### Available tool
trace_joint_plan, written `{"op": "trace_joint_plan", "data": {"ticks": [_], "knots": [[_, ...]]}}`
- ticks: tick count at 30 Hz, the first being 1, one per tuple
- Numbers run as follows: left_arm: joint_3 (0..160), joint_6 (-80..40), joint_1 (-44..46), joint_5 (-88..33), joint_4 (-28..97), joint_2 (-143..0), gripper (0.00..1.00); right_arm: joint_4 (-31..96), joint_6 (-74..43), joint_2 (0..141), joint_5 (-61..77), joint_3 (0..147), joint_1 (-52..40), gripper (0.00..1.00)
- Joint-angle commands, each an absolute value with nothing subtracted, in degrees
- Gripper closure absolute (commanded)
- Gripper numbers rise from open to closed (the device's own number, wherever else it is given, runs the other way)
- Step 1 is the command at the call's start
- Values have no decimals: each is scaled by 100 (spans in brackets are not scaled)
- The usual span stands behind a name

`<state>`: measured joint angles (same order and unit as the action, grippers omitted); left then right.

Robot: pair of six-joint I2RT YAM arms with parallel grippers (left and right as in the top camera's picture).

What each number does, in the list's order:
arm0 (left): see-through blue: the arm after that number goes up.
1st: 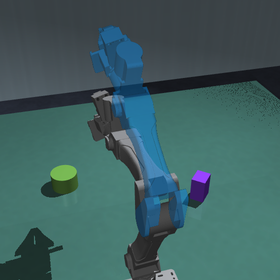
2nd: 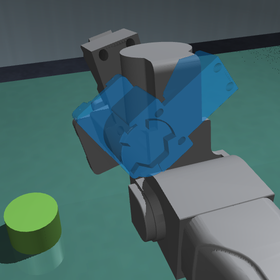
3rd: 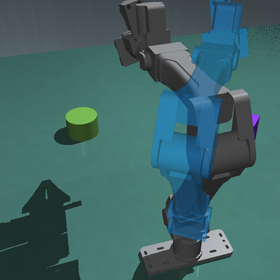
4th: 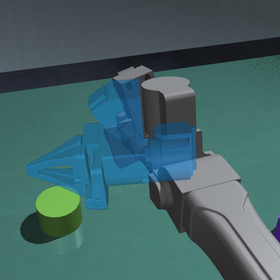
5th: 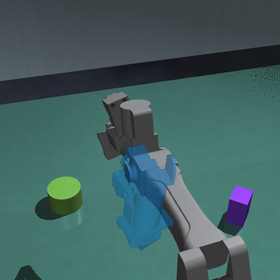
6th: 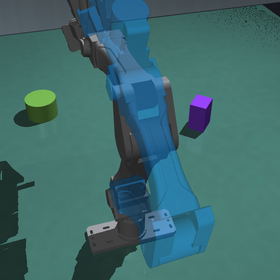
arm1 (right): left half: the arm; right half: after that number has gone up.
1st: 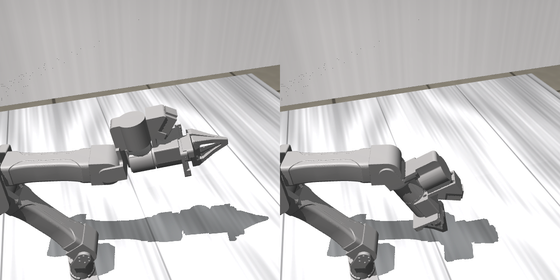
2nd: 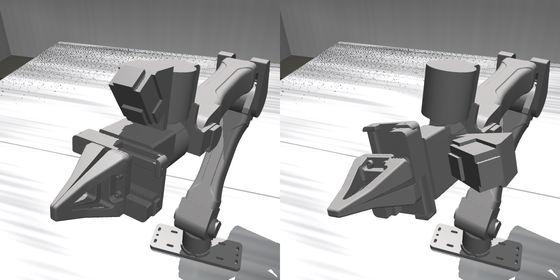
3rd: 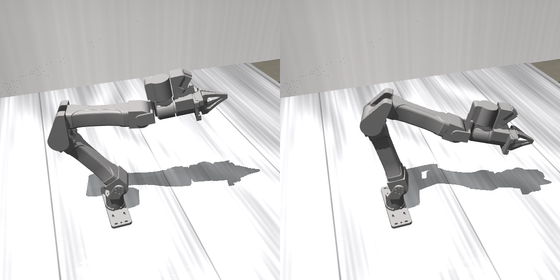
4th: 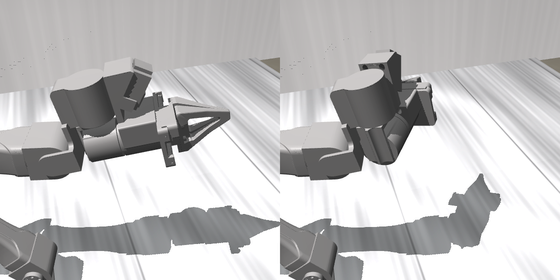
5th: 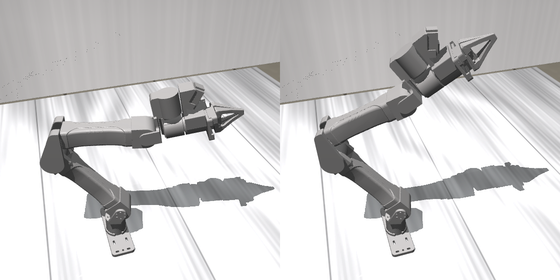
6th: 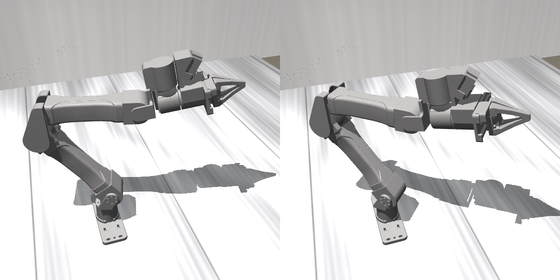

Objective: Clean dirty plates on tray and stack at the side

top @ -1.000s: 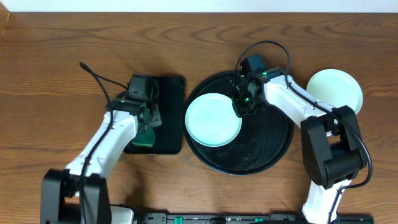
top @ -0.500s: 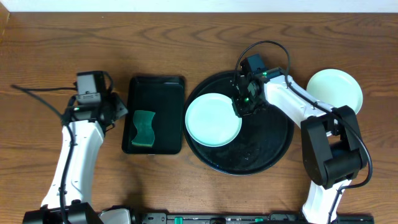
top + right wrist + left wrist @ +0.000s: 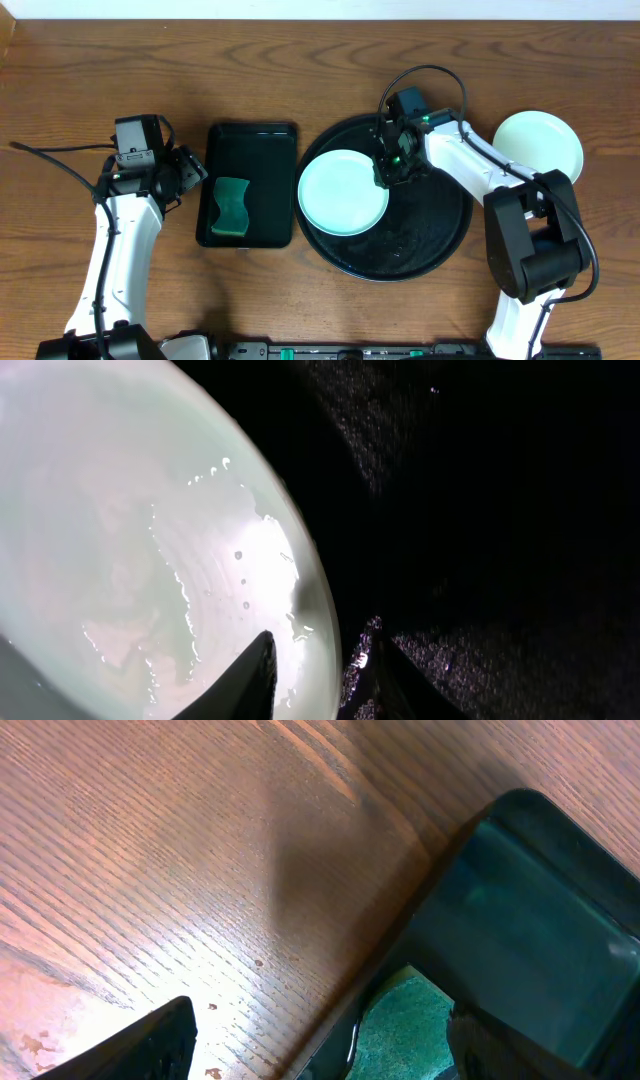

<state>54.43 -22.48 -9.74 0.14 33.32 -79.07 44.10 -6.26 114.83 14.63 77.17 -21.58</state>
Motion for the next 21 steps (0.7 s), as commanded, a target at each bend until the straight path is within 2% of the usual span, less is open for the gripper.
{"op": "trace_joint_plan", "data": {"ticks": [1,9,15,19,21], "knots": [[5559,-2259,-996,1,3356,-7878,19,4368,-569,11563,1527,7710,-2185,72],[5557,-2261,-996,1,3356,-7878,19,4077,-572,11563,1527,7526,-2185,78],[5559,-2261,-996,1,3356,-7878,19,3992,-572,11563,1415,7498,-2185,88],[5557,-2259,-996,1,3358,-7878,19,3938,-574,11563,1212,7441,-2185,90],[5557,-2261,-996,1,3356,-7878,18,3933,-602,11563,1227,7441,-2187,95]]}}
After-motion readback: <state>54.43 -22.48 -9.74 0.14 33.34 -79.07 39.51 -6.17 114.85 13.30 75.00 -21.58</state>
